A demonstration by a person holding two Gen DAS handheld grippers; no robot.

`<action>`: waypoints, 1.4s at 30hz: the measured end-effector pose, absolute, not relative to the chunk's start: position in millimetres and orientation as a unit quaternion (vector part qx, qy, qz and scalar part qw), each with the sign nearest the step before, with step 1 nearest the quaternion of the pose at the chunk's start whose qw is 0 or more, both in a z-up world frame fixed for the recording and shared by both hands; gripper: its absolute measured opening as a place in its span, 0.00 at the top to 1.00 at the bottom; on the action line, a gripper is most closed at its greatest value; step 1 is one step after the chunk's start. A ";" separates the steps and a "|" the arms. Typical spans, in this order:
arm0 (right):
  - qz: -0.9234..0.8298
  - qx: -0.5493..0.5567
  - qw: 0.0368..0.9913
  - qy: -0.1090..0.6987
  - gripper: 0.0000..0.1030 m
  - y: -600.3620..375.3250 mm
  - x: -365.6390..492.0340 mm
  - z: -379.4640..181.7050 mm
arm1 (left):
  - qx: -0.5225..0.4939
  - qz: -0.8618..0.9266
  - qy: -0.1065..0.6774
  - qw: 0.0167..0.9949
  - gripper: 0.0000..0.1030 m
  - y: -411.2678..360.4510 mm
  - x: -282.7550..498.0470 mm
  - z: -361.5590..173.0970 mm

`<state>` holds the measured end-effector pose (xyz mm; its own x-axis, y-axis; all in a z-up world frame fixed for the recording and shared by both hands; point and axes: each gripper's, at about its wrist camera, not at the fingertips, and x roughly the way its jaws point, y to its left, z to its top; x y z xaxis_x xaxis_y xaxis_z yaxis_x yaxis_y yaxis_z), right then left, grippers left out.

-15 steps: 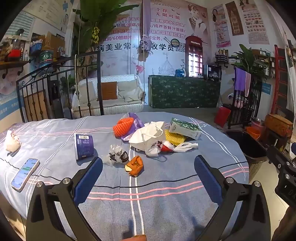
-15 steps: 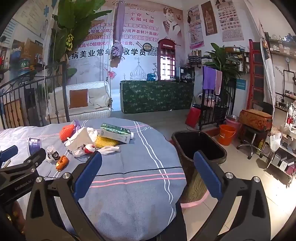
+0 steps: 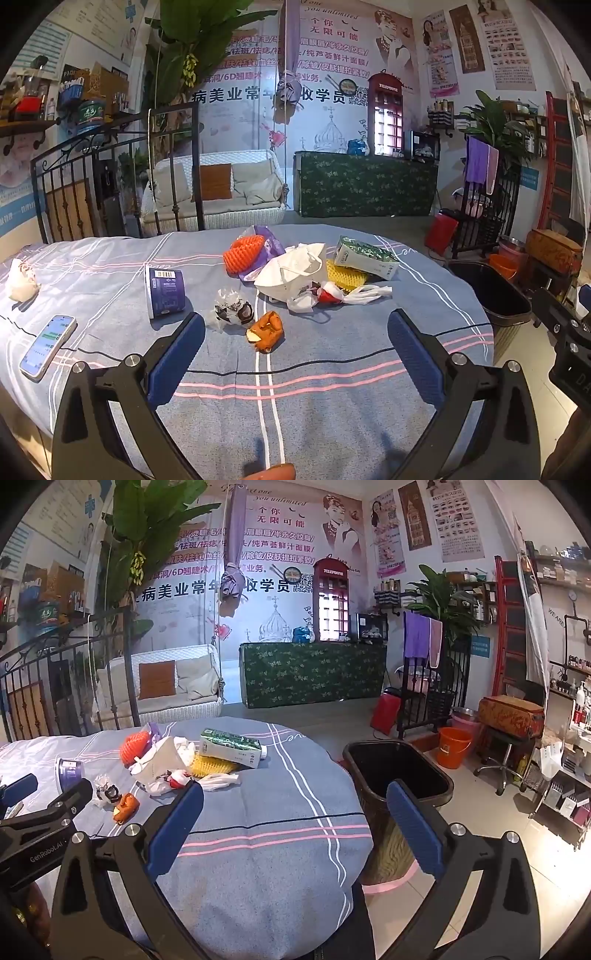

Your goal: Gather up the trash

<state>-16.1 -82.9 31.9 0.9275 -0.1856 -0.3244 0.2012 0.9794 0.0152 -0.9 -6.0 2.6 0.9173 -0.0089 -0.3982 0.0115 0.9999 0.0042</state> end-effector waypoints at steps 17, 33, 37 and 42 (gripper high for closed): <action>-0.098 0.026 0.982 0.159 0.05 -85.1 -19.1 29.1 | 0.000 -0.019 0.204 0.979 0.05 -0.5 -1.0 0.0; -0.097 0.026 0.982 0.160 0.05 -84.9 -19.2 28.6 | 0.000 -0.018 0.204 0.979 0.05 -0.9 -1.8 0.0; -0.098 0.026 0.982 0.159 0.05 -84.3 -18.2 27.4 | 0.001 -0.018 0.204 0.979 0.05 -1.4 -1.9 0.2; -0.097 0.025 0.982 0.160 0.05 -84.1 -18.3 27.9 | 0.001 -0.018 0.204 0.979 0.05 -1.6 -2.1 0.3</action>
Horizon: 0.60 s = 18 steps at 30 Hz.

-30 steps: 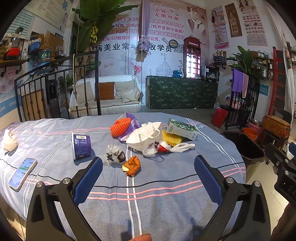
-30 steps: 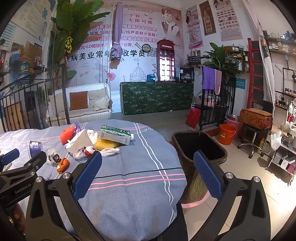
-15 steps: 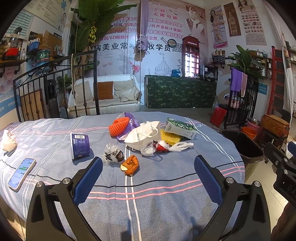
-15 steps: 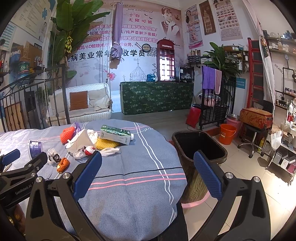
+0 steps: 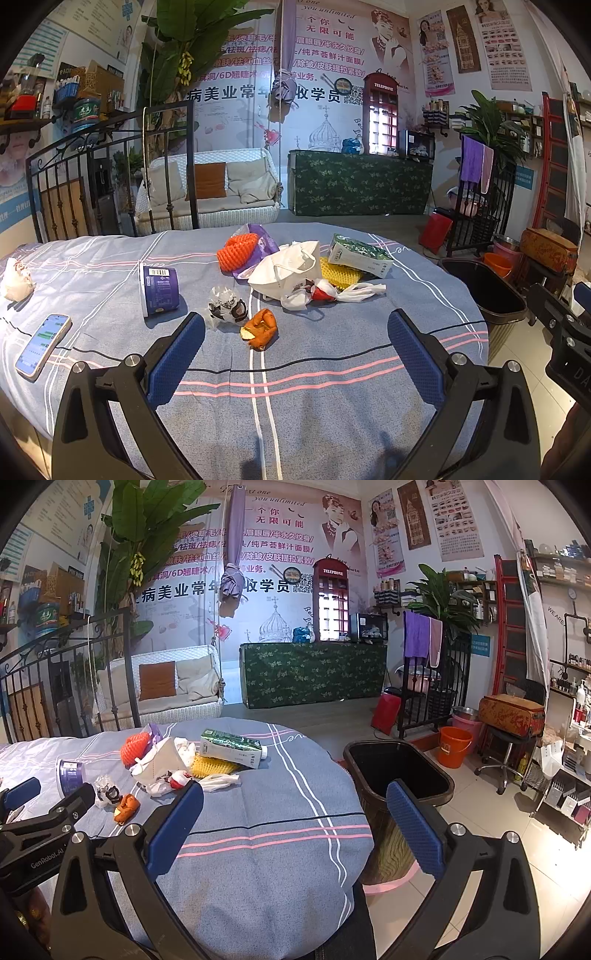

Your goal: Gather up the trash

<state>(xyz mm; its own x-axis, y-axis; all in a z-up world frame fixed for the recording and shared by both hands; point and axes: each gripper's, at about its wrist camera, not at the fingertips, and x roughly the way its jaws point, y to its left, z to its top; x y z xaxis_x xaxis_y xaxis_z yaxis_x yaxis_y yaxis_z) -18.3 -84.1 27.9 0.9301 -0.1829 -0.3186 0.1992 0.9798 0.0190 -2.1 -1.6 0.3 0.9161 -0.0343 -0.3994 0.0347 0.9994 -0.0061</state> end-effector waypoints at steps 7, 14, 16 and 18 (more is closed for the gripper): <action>-0.097 0.026 0.982 0.160 0.05 -84.1 -18.1 27.7 | 0.001 -0.018 0.204 0.979 0.05 -1.7 -2.1 -0.1; -0.097 0.026 0.982 0.160 0.05 -84.0 -18.1 27.6 | 0.001 -0.017 0.204 0.979 0.05 -1.9 -2.1 -0.4; -0.097 0.026 0.982 0.161 0.05 -83.6 -17.7 27.1 | 0.001 -0.017 0.204 0.979 0.05 -1.9 -2.2 -0.5; -0.097 0.027 0.982 0.160 0.05 -83.4 -17.6 26.8 | 0.001 -0.018 0.204 0.979 0.05 -2.0 -1.9 -0.4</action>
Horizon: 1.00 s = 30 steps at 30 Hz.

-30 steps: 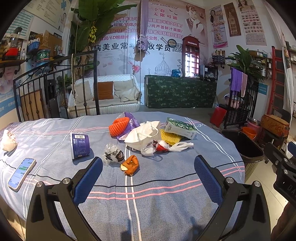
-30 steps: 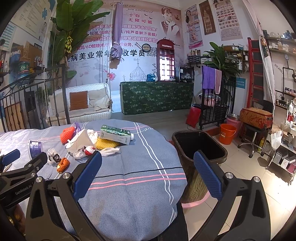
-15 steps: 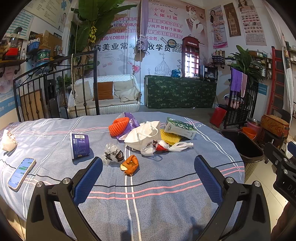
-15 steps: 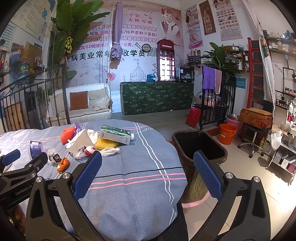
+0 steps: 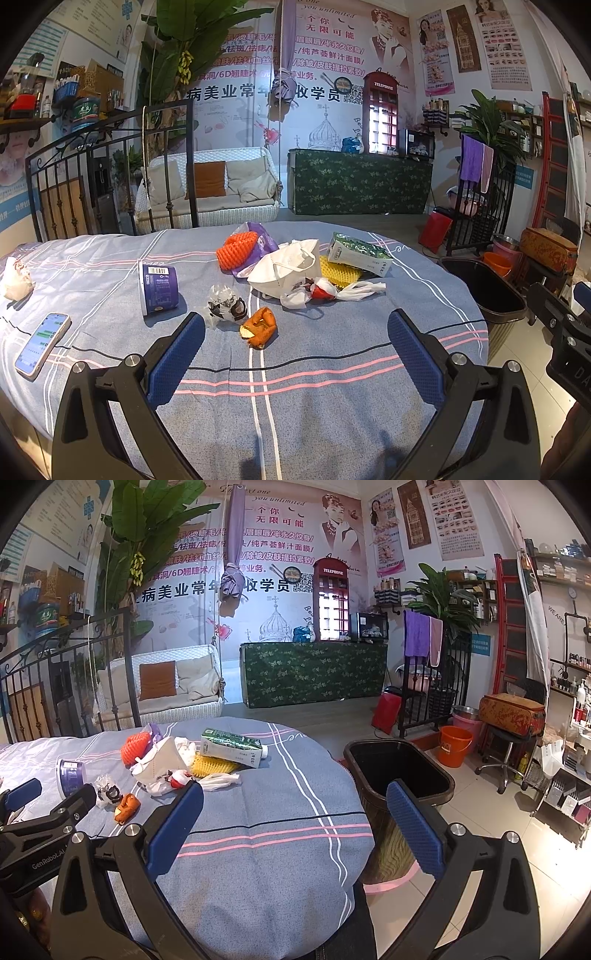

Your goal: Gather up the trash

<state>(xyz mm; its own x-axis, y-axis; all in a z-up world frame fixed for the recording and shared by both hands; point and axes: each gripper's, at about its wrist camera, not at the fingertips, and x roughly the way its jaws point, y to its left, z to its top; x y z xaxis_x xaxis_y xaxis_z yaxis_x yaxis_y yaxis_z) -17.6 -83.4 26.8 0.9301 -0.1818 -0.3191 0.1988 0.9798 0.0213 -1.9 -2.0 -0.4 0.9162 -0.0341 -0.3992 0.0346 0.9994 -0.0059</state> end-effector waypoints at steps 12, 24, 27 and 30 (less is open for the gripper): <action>-0.097 0.027 0.982 0.159 0.05 -83.6 -18.1 26.8 | 0.001 -0.018 0.204 0.979 0.05 -2.0 -1.8 -0.6; -0.096 0.028 0.982 0.161 0.05 -82.6 -16.8 26.0 | 0.000 -0.017 0.205 0.979 0.05 -2.0 -1.4 -0.8; -0.096 0.025 0.981 0.164 0.05 -82.1 -15.2 25.2 | -0.001 -0.017 0.211 0.977 0.05 -0.4 -3.2 -0.7; -0.093 0.018 0.981 0.170 0.05 -78.6 -8.5 22.7 | -0.010 -0.022 0.227 0.974 0.05 1.3 1.5 -9.4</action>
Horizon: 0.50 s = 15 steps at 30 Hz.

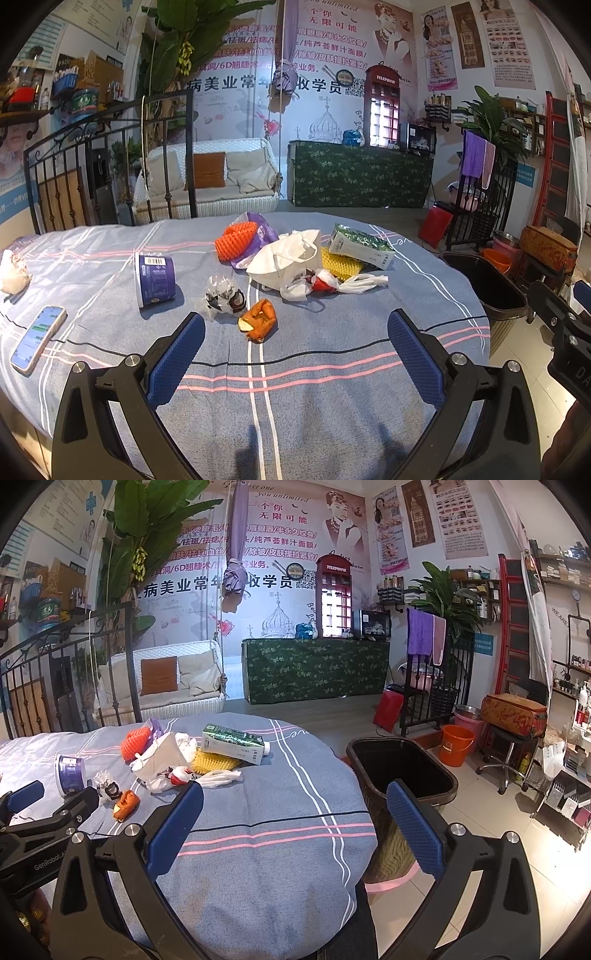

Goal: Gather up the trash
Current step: 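Grasp the blue paper cup with the left tool while the right tool grasps the clear wrapper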

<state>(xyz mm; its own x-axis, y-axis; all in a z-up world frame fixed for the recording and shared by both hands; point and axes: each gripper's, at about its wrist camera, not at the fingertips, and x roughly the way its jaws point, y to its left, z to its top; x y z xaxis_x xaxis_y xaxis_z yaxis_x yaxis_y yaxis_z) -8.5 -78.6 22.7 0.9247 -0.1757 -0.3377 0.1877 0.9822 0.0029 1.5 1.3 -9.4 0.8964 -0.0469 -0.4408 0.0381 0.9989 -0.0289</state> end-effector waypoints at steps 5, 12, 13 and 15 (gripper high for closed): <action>-0.060 0.002 0.976 0.210 0.05 -72.0 20.9 11.2 | -0.037 -0.024 0.282 0.959 0.05 18.5 19.9 -24.6; 0.053 -0.022 0.953 0.297 0.05 -46.9 83.9 -15.0 | -0.052 0.005 0.318 0.947 0.05 68.9 40.9 -35.8; 0.068 -0.025 0.949 0.306 0.05 -41.4 91.0 -17.6 | -0.055 0.012 0.318 0.946 0.05 78.8 43.2 -35.2; 0.092 -0.034 0.941 0.325 0.05 -29.5 105.2 -22.3 | -0.061 0.027 0.321 0.945 0.05 101.5 49.1 -32.1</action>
